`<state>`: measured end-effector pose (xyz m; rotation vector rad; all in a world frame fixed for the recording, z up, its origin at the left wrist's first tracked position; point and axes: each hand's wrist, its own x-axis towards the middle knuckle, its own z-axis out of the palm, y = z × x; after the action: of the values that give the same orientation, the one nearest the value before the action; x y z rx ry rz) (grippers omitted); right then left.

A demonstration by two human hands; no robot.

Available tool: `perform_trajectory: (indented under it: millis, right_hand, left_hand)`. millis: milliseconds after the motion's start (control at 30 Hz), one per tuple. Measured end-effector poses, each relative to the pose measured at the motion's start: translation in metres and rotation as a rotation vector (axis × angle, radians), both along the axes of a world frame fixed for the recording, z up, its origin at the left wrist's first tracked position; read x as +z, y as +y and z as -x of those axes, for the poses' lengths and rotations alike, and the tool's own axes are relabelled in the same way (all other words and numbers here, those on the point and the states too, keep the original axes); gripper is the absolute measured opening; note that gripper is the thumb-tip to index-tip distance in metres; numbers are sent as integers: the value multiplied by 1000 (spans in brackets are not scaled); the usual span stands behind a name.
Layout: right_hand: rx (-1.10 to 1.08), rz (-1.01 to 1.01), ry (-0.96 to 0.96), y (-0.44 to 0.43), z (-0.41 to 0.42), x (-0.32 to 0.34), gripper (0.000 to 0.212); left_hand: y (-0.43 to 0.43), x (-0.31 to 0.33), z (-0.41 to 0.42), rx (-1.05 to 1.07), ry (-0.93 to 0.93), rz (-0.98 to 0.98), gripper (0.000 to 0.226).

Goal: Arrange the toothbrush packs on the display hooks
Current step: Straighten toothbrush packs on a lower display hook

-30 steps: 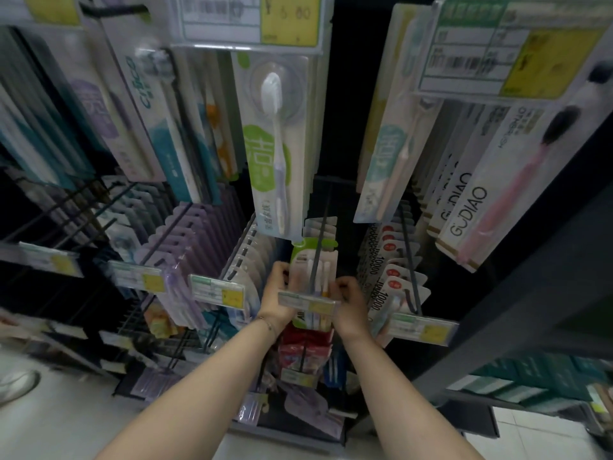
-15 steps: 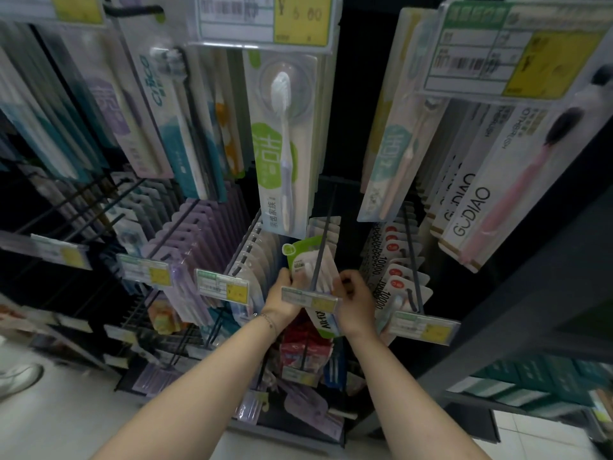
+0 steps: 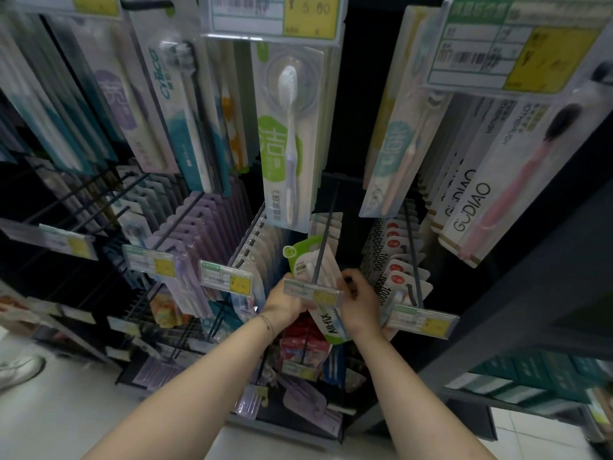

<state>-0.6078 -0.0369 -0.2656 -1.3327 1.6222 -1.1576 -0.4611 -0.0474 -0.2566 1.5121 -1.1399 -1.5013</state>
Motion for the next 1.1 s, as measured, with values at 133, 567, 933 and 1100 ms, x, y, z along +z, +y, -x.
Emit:
perform_trajectory:
  millis: [133,567,933,1100]
  right_hand:
    - [32,16,70,6,3,4,12]
    - [165,-157,8,43,-8,-15,21]
    - [171,-213,92,84,-24,-17,8]
    - [104,-173,79,118,-53,-12,11]
  left_hand:
    - [3,-9,-1,-67,-32,-30,25]
    - [31,-34,-19,45,7,-89,13]
    - [65,-34,-53,-128,-100,-6,19]
    - [92,-31,-81,-144,-95,16,42]
